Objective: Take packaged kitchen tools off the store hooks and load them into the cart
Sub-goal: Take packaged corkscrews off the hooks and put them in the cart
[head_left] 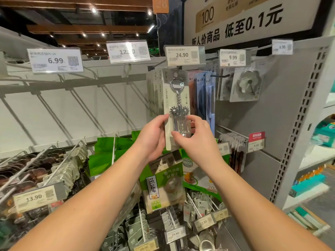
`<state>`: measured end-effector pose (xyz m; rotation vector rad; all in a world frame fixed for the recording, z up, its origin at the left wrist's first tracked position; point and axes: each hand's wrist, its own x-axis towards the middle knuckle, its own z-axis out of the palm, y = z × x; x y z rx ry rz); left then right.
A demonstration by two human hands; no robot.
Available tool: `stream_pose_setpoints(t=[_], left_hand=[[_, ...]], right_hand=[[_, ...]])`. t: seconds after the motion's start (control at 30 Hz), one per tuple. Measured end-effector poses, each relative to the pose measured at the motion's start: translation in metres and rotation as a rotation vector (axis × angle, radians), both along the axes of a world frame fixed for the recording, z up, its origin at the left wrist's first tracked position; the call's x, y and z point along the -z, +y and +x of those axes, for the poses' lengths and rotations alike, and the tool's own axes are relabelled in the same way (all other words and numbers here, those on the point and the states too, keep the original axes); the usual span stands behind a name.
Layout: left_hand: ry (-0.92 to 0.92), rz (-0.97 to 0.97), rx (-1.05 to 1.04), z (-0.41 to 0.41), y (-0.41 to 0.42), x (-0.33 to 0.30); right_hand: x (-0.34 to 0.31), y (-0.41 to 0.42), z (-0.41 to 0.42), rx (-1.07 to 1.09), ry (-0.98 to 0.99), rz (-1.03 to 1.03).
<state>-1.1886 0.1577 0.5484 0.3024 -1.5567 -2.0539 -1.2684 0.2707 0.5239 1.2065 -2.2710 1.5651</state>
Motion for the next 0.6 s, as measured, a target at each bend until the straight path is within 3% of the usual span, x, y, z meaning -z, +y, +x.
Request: stream_pose_setpoints(t=[0.23, 0.6], left_hand=[[-0.031, -0.29, -0.205, -0.006, 0.001, -0.002], [0.05, -0.374, -0.214, -0.009, 0.005, -0.002]], right_hand=[[0.002, 0.007, -0.005, 0.035, 0.037, -0.043], [0.003, 0.015, -0.007, 0.05, 0.051, -0.124]])
